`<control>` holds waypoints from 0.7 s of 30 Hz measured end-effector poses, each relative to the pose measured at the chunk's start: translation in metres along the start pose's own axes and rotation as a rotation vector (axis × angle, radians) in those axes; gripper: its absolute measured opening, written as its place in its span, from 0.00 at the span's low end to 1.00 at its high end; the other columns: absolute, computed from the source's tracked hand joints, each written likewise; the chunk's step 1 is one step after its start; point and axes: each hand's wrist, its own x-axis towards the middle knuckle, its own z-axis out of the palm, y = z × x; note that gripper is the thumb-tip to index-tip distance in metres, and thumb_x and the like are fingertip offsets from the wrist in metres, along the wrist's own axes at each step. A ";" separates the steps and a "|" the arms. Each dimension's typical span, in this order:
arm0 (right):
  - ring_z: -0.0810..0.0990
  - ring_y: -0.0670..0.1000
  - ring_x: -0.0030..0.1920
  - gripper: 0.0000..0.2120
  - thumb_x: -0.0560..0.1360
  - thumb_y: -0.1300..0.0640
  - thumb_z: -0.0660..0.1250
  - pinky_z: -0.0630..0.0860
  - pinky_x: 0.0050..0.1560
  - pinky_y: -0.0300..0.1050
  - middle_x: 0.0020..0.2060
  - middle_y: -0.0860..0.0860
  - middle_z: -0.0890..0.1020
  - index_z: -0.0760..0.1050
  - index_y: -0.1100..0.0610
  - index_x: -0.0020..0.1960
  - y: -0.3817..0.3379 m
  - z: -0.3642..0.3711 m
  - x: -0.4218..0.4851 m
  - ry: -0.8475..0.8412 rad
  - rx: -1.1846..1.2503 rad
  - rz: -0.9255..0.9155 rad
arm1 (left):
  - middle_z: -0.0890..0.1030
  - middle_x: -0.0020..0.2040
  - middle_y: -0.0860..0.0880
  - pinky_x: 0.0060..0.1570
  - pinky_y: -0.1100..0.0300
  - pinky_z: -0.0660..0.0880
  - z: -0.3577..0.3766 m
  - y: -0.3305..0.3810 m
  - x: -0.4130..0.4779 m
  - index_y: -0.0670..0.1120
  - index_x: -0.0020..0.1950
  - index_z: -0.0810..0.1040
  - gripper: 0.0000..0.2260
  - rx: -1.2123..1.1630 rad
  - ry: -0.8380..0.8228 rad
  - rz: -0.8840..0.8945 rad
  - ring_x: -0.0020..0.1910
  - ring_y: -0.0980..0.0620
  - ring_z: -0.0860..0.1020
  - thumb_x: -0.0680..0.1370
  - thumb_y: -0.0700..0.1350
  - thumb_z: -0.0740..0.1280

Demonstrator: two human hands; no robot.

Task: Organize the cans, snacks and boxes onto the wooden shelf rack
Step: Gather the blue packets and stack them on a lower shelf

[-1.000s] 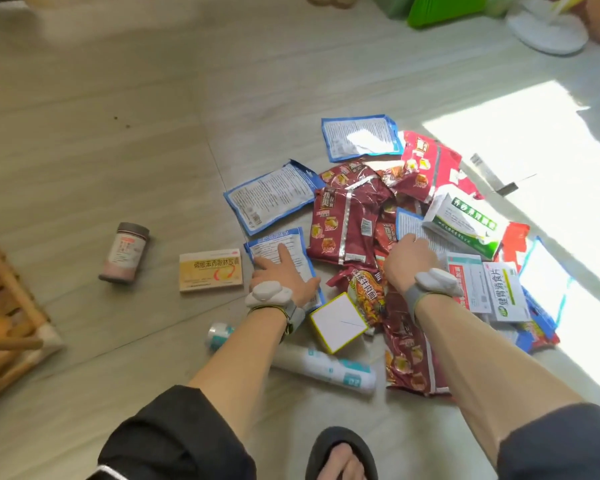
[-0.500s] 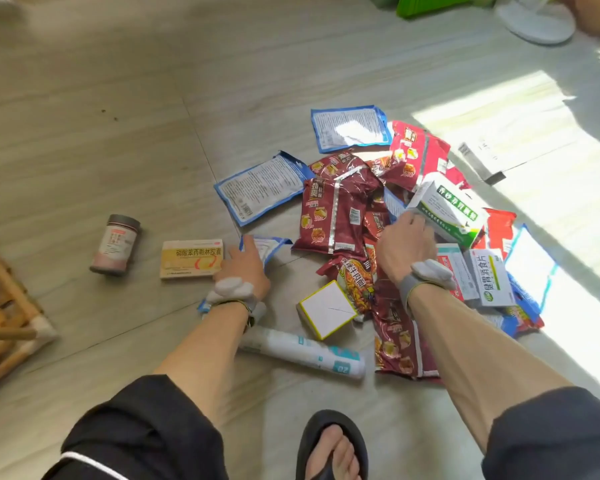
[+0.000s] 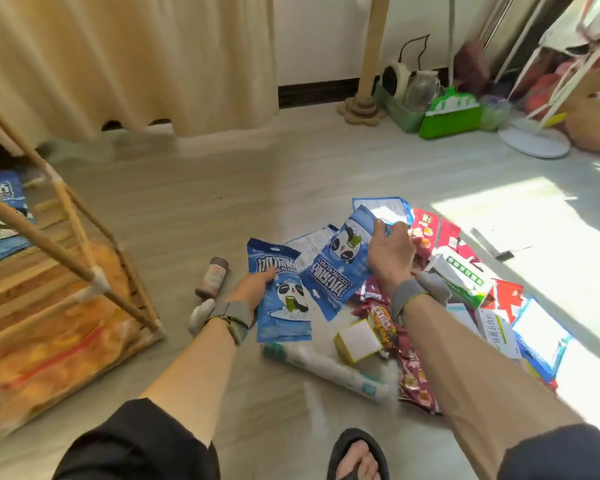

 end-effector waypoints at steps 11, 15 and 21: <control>0.74 0.58 0.55 0.16 0.82 0.56 0.61 0.70 0.53 0.47 0.64 0.62 0.74 0.64 0.61 0.67 -0.048 0.037 -0.085 -0.095 0.355 0.219 | 0.84 0.55 0.45 0.59 0.42 0.77 -0.028 0.003 -0.048 0.49 0.59 0.82 0.26 -0.415 0.097 0.054 0.54 0.41 0.81 0.72 0.67 0.69; 0.77 0.55 0.55 0.24 0.76 0.57 0.71 0.75 0.57 0.50 0.55 0.53 0.76 0.65 0.58 0.68 -0.037 0.069 -0.105 -0.501 0.202 0.074 | 0.84 0.54 0.39 0.53 0.39 0.80 -0.022 0.032 -0.053 0.40 0.60 0.82 0.27 -0.448 0.069 0.160 0.51 0.37 0.84 0.66 0.52 0.80; 0.80 0.50 0.40 0.16 0.72 0.64 0.76 0.75 0.35 0.39 0.42 0.54 0.82 0.71 0.56 0.53 -0.026 0.109 -0.087 -0.931 0.161 0.153 | 0.85 0.49 0.44 0.45 0.50 0.82 -0.051 0.036 -0.013 0.40 0.55 0.82 0.18 -0.237 0.302 0.206 0.47 0.43 0.84 0.67 0.42 0.80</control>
